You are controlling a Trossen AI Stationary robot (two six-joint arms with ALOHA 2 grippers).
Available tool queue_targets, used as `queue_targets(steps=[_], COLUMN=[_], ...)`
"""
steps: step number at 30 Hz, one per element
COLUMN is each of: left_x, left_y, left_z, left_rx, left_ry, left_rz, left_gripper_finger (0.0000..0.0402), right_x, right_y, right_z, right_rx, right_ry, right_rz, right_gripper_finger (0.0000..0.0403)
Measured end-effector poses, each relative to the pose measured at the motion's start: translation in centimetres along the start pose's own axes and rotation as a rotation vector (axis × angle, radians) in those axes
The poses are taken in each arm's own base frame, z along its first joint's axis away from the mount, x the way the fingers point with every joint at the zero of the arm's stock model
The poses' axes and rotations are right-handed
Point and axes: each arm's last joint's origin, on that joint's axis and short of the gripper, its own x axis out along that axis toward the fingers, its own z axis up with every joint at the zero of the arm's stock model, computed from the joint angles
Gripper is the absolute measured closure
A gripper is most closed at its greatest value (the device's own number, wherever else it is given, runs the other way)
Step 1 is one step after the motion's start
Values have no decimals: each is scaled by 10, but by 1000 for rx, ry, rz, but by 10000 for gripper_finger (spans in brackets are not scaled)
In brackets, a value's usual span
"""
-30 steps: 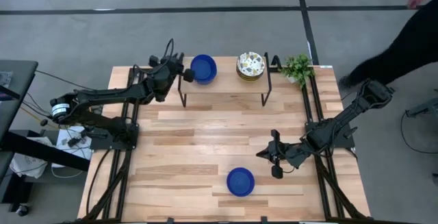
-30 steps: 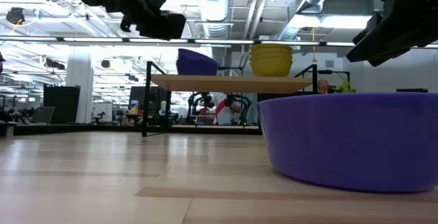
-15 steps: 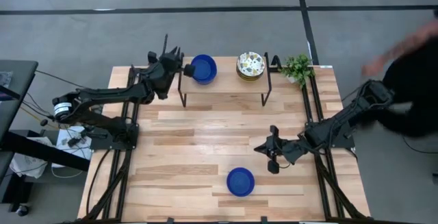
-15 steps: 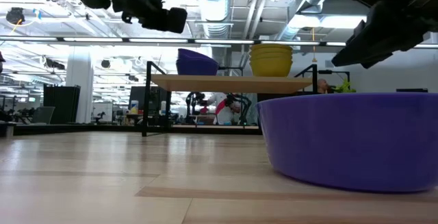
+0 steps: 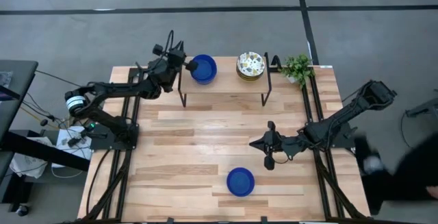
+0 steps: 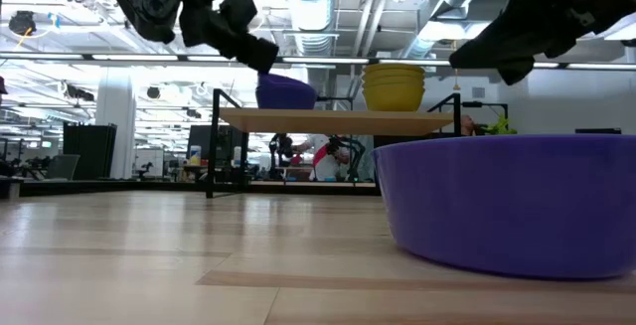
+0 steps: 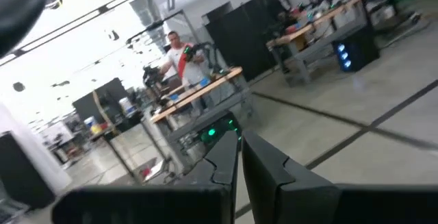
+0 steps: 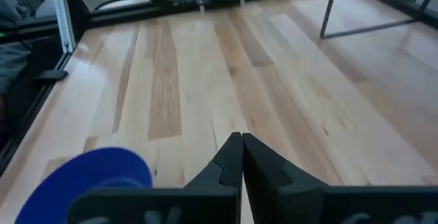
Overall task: Pick & Place Mini bowls
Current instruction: Stack the blue bowl on top of the blue bowl on the shelf
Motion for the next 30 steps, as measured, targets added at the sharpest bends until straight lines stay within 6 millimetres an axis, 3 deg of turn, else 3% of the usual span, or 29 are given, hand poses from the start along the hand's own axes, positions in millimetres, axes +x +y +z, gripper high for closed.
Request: queue_targets(steps=[7, 19, 30], left_x=[9, 4, 16], left_y=[0, 0, -7], left_z=[-11, 3, -11], left_rx=[41, -47, 85], left_ry=[32, -109, -141], left_rz=[20, -38, -41], left_gripper_finger=[381, 381, 381], right_x=[0, 1, 7], right_y=[0, -1, -13], right_z=[0, 0, 6], right_rx=[9, 19, 28], right_ry=[-2, -1, -27], right_rz=[-2, -4, -61], right_gripper_finger=[402, 402, 402])
